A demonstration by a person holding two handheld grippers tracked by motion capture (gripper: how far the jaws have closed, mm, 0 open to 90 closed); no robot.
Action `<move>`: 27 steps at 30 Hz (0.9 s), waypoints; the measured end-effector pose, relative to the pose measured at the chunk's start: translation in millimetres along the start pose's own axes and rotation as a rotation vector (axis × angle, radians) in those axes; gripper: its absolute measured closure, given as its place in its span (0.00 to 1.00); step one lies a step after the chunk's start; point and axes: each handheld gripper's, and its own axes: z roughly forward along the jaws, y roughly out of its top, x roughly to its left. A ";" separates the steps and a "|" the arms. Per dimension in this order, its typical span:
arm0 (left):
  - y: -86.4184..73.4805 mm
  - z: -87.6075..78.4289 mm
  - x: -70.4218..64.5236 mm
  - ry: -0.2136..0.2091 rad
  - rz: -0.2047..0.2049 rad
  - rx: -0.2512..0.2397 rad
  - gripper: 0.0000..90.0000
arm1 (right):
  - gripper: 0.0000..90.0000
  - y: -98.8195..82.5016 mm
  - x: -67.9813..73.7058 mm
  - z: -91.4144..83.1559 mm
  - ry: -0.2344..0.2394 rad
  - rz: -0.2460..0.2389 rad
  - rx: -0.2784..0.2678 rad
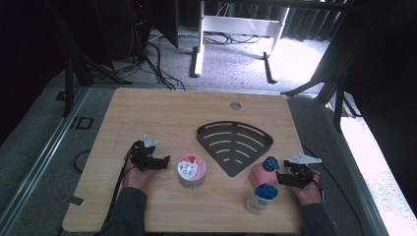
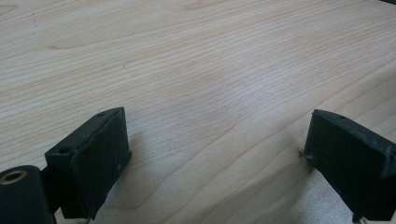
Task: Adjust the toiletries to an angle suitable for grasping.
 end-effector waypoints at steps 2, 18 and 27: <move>0.1 0.1 0.0 -0.001 0.002 0.001 0.07 | 0.30 0.0 0.1 -0.1 -0.001 0.001 0.000; 3.9 -19.9 -4.9 -0.043 0.037 -0.022 0.48 | 0.22 -1.4 2.2 -1.0 0.016 -0.017 0.011; 11.5 -48.6 -18.8 -0.123 0.059 -0.136 0.54 | 0.32 -3.8 4.1 -4.7 0.030 -0.030 0.005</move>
